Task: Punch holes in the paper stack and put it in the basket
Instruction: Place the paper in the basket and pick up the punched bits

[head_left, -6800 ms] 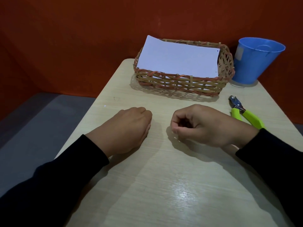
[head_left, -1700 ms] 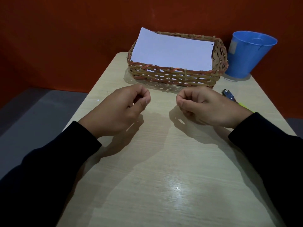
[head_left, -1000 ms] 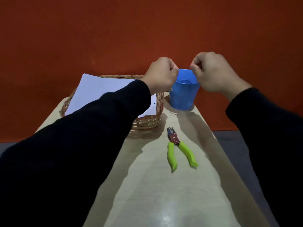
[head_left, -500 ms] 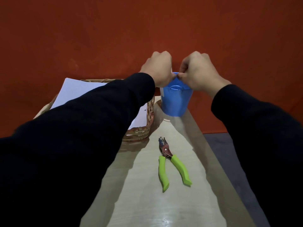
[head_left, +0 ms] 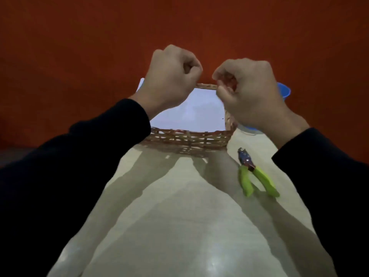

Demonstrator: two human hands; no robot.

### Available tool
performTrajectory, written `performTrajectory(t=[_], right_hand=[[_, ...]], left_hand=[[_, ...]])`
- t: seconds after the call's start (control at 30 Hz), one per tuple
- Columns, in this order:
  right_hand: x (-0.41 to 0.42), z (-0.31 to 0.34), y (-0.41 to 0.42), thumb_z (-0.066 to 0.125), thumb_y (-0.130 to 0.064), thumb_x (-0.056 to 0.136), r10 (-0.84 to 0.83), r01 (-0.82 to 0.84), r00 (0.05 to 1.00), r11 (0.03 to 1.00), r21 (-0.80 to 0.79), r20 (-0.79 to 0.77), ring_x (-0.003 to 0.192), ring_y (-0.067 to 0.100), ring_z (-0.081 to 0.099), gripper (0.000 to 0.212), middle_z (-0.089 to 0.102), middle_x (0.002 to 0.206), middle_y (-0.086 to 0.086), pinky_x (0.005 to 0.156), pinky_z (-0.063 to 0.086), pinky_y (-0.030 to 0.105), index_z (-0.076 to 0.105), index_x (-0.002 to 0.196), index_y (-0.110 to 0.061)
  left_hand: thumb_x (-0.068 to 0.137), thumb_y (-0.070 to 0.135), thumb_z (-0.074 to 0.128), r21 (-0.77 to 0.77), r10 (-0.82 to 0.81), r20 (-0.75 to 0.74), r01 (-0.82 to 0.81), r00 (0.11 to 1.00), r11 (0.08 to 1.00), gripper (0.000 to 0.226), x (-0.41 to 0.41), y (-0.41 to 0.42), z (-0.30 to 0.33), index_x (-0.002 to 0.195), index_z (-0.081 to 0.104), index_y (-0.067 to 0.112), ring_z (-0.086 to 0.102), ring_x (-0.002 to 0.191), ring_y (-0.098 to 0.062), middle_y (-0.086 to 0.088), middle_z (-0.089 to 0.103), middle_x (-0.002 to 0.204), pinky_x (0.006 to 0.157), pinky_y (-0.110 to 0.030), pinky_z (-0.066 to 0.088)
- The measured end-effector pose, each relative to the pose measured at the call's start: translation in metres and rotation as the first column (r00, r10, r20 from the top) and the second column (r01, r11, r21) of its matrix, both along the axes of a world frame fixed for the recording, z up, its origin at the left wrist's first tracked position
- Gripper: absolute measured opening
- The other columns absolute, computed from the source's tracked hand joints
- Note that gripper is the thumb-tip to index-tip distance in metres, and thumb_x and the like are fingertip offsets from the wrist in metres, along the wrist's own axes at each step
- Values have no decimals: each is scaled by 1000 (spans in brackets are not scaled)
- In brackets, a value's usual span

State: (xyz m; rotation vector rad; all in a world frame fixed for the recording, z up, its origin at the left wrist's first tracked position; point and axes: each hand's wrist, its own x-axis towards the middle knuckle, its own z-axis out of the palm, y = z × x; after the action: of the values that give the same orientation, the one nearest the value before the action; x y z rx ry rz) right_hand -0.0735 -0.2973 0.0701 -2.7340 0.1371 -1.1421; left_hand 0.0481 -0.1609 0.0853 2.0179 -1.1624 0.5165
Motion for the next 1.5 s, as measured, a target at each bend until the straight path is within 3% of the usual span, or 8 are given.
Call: performTrajectory(t=[0.2, 0.33, 0.47, 0.63, 0.77, 1.0, 1.33, 1.5], right_hand=[[2, -77, 119, 68, -21, 89, 397, -376, 886, 917, 131, -239, 73, 13, 54, 12, 68, 80, -3, 68, 31, 24, 77, 88, -12], [-1, -109, 154, 71, -28, 96, 538, -443, 761, 840, 314, -363, 78, 7, 59, 12, 67, 88, -9, 70, 50, 30, 81, 98, -22], [1, -123, 178, 71, -29, 97, 605, -490, 698, 793, 361, -382, 81, 7, 60, 11, 65, 90, -11, 72, 54, 35, 80, 100, -25], [8, -131, 191, 65, -29, 101, 638, -537, 644, 770, 345, -421, 83, 11, 59, 20, 64, 92, -3, 73, 52, 39, 79, 117, -26], [4, -134, 192, 59, -37, 106, 658, -563, 629, 752, 341, -413, 83, 9, 55, 29, 56, 93, -7, 72, 49, 34, 71, 132, -34], [3, -136, 195, 53, -35, 106, 644, -592, 638, 761, 265, -422, 82, 13, 52, 32, 55, 95, -1, 69, 46, 34, 74, 129, -29], [-4, -132, 190, 55, -35, 104, 601, -600, 644, 781, 175, -474, 84, 20, 49, 31, 49, 90, 2, 67, 49, 41, 72, 127, -27], [-10, -130, 179, 51, -40, 104, 575, -599, 666, 792, 118, -475, 82, 19, 46, 33, 48, 88, 2, 63, 46, 38, 75, 121, -26]], left_hand=[[88, 22, 71, 100, 98, -112, -87, 989, 991, 10, -9, 139, -61, 86, 81, 21, 67, 68, -10, 10, 73, 74, 66, -21, 50], [89, 25, 76, 327, 225, -207, -150, 952, 933, 6, -2, 212, -101, 91, 82, 27, 69, 78, -2, 14, 77, 88, 69, -11, 47], [89, 13, 74, 343, 347, -178, -272, 921, 899, 14, 2, 257, -129, 95, 83, 23, 68, 79, -5, 7, 79, 94, 69, -6, 40], [85, 7, 72, 295, 437, -90, -395, 895, 870, 19, 8, 280, -139, 97, 83, 17, 74, 91, -21, -2, 81, 98, 85, -23, 47], [82, 21, 59, 229, 442, -101, -411, 891, 882, 29, 10, 287, -142, 97, 84, 18, 73, 86, -19, -2, 81, 93, 80, -16, 44], [86, 21, 59, 335, 319, -83, -275, 944, 901, 32, 12, 277, -150, 108, 81, 17, 62, 73, -16, -1, 72, 87, 65, -17, 41], [88, 37, 41, 464, 387, -88, -306, 918, 831, 49, 11, 267, -153, 119, 77, 25, 55, 86, -25, 2, 58, 90, 77, -31, 34], [90, 52, 33, 544, 315, -191, -167, 930, 823, 51, -13, 252, -143, 125, 69, 44, 45, 103, -19, 11, 52, 109, 91, -40, 40]])
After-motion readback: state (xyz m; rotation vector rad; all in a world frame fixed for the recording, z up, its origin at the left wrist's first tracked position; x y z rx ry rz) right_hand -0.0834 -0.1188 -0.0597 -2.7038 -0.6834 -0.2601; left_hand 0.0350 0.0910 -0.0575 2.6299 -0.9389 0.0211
